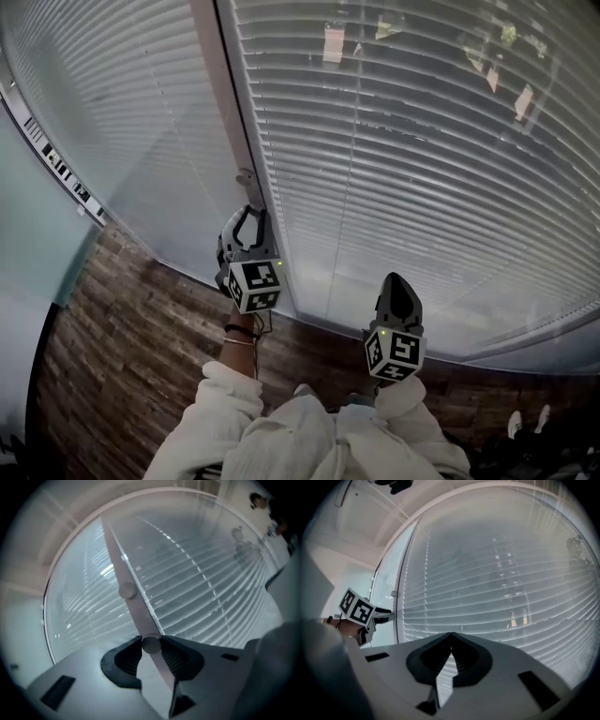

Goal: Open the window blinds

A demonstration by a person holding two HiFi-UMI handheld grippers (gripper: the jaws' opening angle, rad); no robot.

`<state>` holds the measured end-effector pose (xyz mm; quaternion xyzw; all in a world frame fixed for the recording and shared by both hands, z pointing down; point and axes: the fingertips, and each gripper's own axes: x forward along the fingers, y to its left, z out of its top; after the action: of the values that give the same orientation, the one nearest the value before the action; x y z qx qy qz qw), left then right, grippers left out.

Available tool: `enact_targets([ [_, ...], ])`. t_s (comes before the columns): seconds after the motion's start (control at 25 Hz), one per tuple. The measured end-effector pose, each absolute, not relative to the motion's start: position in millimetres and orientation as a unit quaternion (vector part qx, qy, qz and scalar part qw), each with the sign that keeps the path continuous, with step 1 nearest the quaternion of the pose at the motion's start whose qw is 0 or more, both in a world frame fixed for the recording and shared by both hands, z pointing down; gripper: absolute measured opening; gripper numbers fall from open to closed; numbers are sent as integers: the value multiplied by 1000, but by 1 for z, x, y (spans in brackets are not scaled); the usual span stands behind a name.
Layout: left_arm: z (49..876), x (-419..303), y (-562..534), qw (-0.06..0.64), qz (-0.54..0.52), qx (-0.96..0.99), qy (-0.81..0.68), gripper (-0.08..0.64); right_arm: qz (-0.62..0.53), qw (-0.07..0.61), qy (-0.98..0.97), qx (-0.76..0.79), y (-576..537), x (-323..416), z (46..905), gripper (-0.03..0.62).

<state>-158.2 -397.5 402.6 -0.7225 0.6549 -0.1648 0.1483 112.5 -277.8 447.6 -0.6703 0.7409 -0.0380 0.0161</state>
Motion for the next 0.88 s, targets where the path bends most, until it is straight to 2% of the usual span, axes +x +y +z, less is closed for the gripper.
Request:
enact_targets([
  [0.16,402,-166,-395,-110,52,-761,638,127,-43,22,740,-670,-282,111,442,9],
  [0.2,402,-167,-396,-154,86,-759,627,127,-45,23,740,-671,-282,112,442,9],
  [0.28,402,-167,-398,-188,105,-754,621,127,-50,24,739,-671,-282,113,445,9],
  [0.4,403,-166,-397,-138,53,-756,638,126,-52,23,739,-671,-282,112,447,9],
  [0.76,417,-162,-400,131,-195,-721,652,126,-48,24,739,-672,-287,107,456,9],
  [0.84,416,-162,-401,134,-187,-725,649,126,-47,24,738,-673,-287,108,454,9],
  [0.88,413,-162,-401,105,-157,-739,647,126,-48,23,737,-674,-287,108,451,9],
])
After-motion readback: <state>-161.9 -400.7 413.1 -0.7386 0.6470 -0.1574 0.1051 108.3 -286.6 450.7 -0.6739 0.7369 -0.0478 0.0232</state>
